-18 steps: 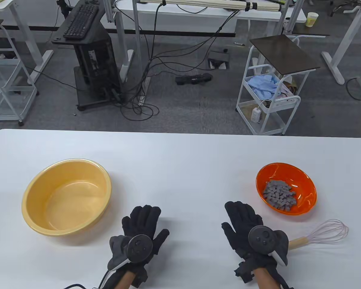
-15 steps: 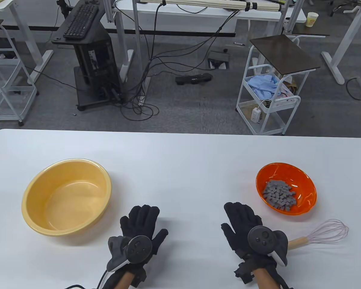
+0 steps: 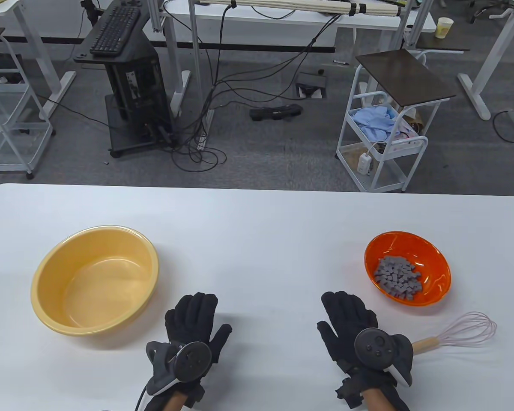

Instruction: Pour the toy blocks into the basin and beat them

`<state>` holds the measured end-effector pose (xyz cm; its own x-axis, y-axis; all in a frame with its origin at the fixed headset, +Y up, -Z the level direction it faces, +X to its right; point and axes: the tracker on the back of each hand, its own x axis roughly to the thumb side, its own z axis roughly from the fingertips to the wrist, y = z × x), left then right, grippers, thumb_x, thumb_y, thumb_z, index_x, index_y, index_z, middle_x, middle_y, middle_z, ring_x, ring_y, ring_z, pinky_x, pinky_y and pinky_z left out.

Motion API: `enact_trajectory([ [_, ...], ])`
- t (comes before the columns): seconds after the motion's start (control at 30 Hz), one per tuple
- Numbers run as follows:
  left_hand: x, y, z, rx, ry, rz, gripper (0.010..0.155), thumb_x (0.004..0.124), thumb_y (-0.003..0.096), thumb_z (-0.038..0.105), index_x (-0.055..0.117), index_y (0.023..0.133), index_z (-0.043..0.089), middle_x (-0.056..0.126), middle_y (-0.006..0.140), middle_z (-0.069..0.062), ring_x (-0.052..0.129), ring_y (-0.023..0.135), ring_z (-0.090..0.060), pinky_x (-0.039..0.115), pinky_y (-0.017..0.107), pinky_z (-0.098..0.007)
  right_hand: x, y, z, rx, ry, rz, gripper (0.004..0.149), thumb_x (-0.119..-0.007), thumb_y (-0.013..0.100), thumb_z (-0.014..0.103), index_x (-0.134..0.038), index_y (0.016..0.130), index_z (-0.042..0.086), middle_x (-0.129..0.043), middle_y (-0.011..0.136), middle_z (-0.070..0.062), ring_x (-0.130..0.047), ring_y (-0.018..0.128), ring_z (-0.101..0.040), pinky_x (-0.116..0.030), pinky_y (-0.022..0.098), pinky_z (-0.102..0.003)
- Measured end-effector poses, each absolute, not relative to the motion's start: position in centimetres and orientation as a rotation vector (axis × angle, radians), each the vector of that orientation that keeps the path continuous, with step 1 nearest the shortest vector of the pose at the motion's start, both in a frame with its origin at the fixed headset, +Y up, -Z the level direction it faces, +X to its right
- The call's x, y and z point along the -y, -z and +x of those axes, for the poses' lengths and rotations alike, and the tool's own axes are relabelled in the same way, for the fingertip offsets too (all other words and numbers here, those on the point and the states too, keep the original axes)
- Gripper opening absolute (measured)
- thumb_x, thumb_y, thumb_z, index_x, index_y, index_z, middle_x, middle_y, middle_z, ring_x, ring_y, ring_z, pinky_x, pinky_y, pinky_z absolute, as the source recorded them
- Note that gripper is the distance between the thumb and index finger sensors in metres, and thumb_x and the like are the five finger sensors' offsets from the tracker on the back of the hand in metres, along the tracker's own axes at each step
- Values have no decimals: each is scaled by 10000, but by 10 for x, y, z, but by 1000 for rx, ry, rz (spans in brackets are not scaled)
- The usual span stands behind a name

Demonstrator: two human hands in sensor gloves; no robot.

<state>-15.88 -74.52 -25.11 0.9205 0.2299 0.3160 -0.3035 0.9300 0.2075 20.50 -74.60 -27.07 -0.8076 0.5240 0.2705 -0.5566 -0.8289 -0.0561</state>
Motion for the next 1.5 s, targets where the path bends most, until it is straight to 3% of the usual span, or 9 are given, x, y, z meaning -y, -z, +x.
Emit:
enact_trajectory([
  [0.27, 722, 245, -189, 49, -218, 485, 711, 555, 697, 435, 366, 1141, -87, 488, 1113, -410, 665, 976, -575, 624, 653, -730, 746, 271, 211, 188, -2533, 312, 606, -659, 668, 434, -393, 1165, 213, -375, 1225, -247, -308, 1075, -560, -247, 714, -801],
  [0.57, 702, 239, -241, -212, -153, 577, 718, 556, 705, 414, 356, 1132, -128, 459, 1101, -447, 609, 963, -635, 577, 636, -771, 746, 271, 211, 182, -2536, 306, 608, -658, 669, 434, -386, 1167, 216, -370, 1226, -248, -306, 1074, -561, -247, 714, -801],
  [0.77, 703, 237, -273, -361, -154, 551, 720, 552, 709, 414, 336, 1145, -117, 386, 1112, -483, 527, 975, -695, 522, 633, -811, 746, 272, 211, 183, -2533, 309, 606, -658, 670, 434, -388, 1166, 215, -372, 1226, -247, -308, 1074, -560, -248, 714, -800],
  [1.07, 718, 230, -320, -643, -266, 388, 819, 523, 721, 442, 188, 1127, -185, 215, 1069, -595, 455, 968, -734, 518, 640, -807, 747, 272, 210, 178, -2520, 305, 605, -658, 670, 432, -388, 1166, 215, -369, 1226, -247, -301, 1075, -561, -244, 713, -801],
  [1.2, 729, 229, -335, -718, -410, 314, 957, 528, 724, 465, 50, 1037, -302, 166, 1041, -626, 458, 960, -738, 522, 640, -805, 747, 271, 208, 179, -2524, 313, 606, -658, 670, 432, -387, 1166, 215, -367, 1227, -245, -302, 1075, -560, -246, 714, -800],
  [1.37, 743, 228, -349, -773, -626, 241, 1005, 564, 720, 472, 15, 1010, -320, 235, 1023, -615, 588, 928, -650, 612, 632, -738, 748, 271, 208, 181, -2519, 312, 609, -659, 669, 432, -384, 1167, 217, -368, 1226, -246, -304, 1075, -560, -246, 713, -801],
  [1.5, 757, 228, -357, -795, -813, 172, 1003, 598, 715, 459, 36, 1015, -315, 445, 998, -534, 782, 832, -486, 732, 590, -637, 748, 271, 208, 180, -2519, 314, 607, -659, 669, 432, -387, 1166, 213, -367, 1226, -243, -307, 1073, -561, -246, 714, -800],
])
